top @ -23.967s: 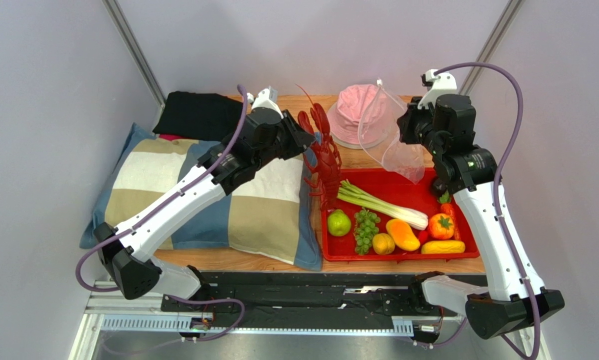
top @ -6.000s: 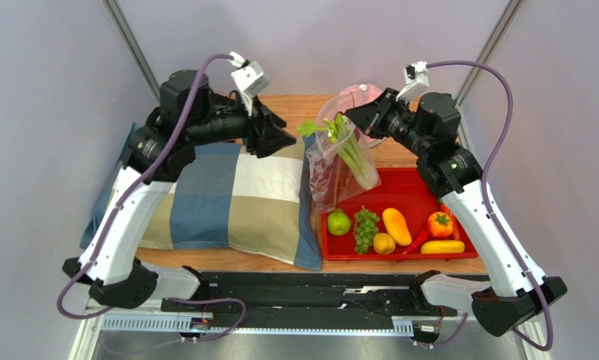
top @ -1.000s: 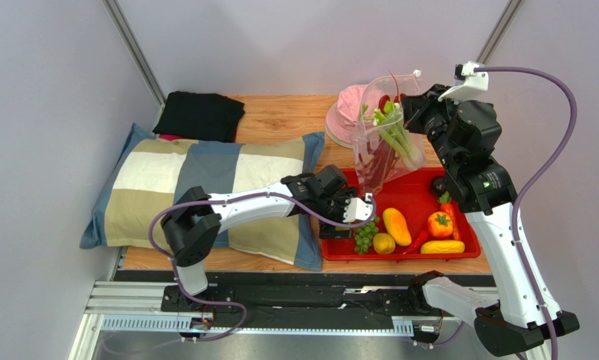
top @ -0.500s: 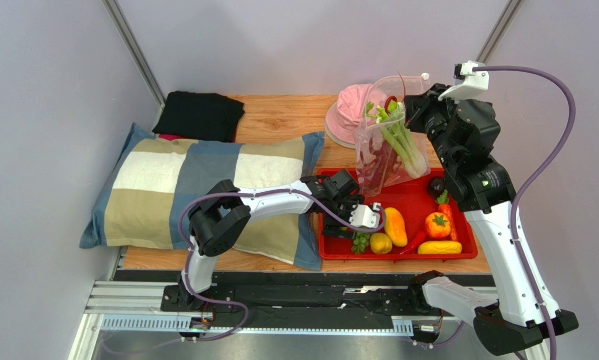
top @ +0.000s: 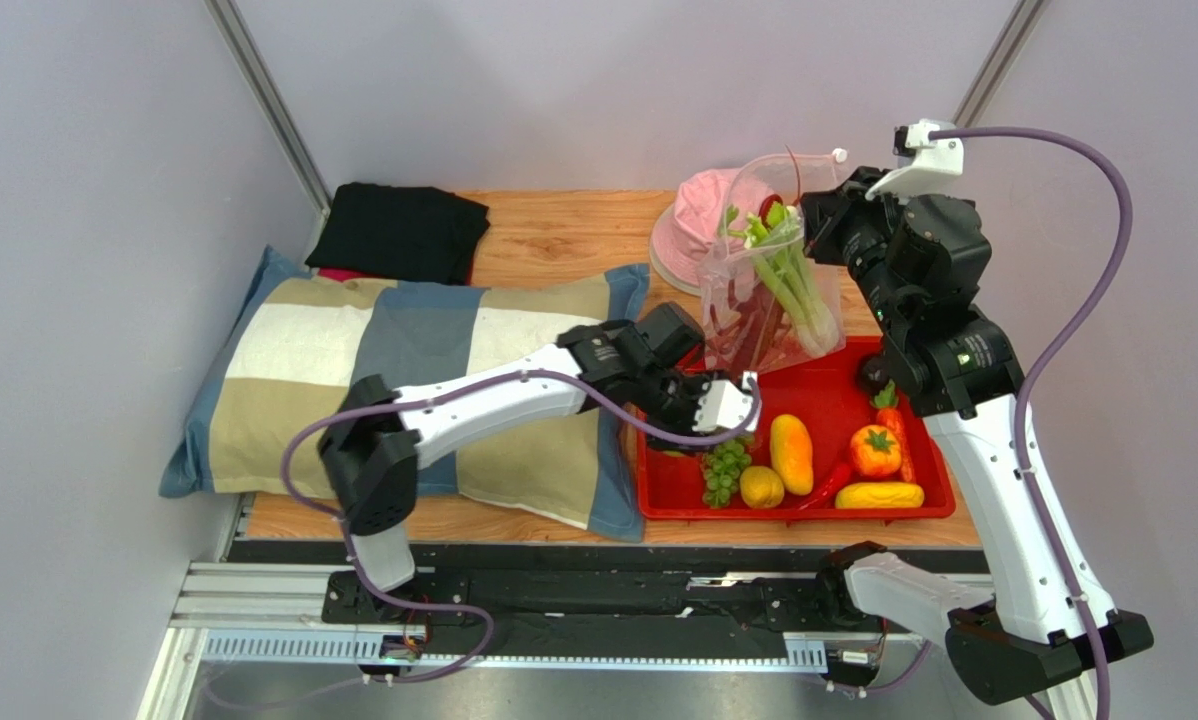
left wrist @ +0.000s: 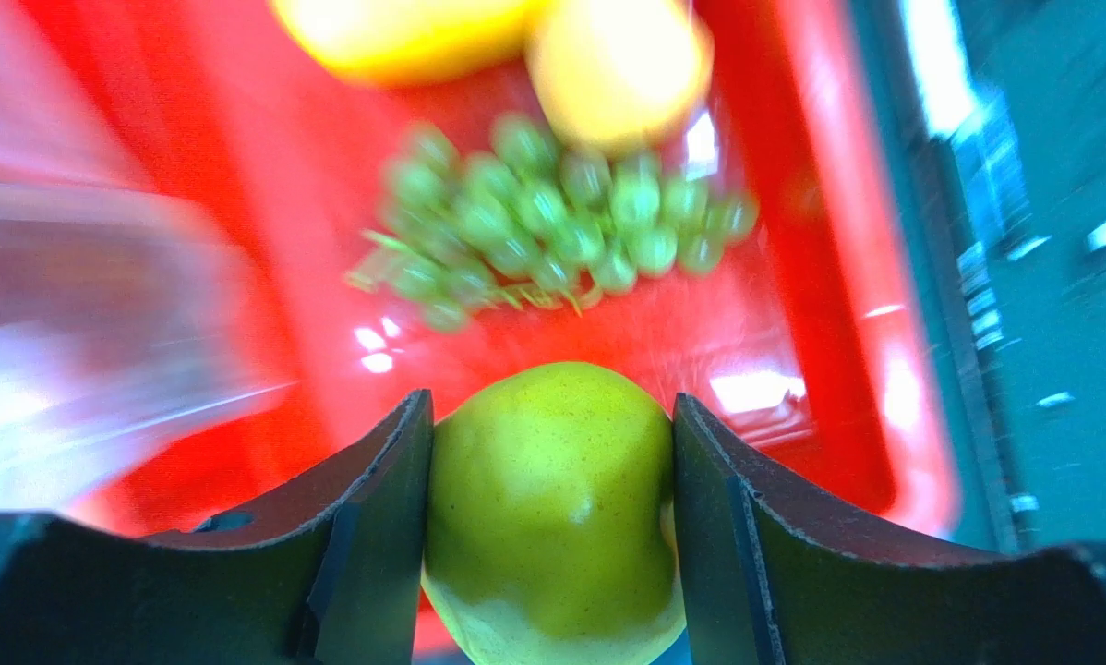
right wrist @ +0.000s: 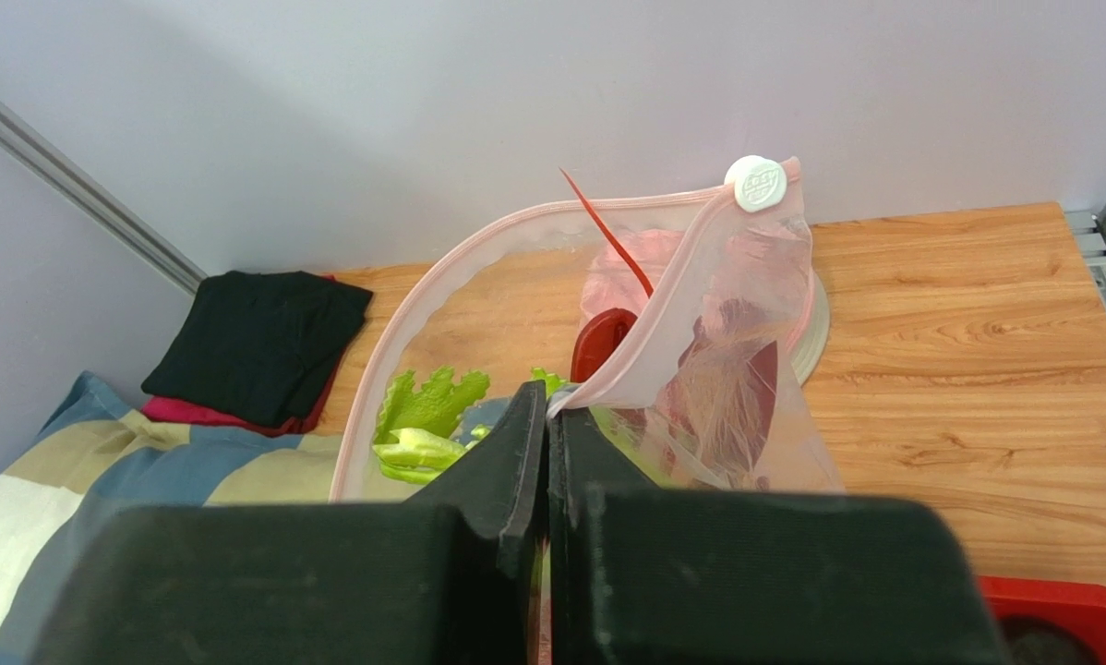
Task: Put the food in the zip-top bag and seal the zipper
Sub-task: Pick up the fake fruit from the bin, then place the fake fruit in the zipper food storage bag.
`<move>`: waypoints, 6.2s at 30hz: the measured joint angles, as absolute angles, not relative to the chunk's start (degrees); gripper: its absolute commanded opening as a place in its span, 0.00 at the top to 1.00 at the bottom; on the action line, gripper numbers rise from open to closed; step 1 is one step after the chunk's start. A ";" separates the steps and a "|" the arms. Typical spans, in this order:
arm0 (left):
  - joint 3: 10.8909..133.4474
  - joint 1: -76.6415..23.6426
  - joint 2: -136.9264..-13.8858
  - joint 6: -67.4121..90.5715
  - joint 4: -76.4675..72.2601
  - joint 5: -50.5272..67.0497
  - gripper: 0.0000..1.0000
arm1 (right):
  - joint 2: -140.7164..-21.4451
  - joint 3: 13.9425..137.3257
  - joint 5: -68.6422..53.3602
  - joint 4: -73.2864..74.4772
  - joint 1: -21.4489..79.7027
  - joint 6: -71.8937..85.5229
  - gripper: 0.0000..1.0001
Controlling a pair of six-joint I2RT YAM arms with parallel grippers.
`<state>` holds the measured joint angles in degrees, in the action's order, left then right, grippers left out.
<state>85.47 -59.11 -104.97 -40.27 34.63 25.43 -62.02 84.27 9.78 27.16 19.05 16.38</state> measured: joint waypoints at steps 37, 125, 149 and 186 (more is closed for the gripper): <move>116.29 -44.93 -101.58 -3.07 17.58 17.39 1.00 | -65.41 84.29 -23.20 25.58 18.68 14.28 1.00; 96.14 -43.97 -98.24 24.93 3.11 38.41 0.88 | -63.33 83.99 -29.58 29.61 18.72 13.93 1.00; 101.58 -46.85 -93.10 -15.94 23.66 46.89 0.25 | -62.63 83.22 -35.00 28.38 19.05 16.97 1.00; 91.92 -33.45 -78.11 17.04 29.45 24.45 0.28 | -66.43 83.22 -36.56 22.94 19.05 17.04 1.00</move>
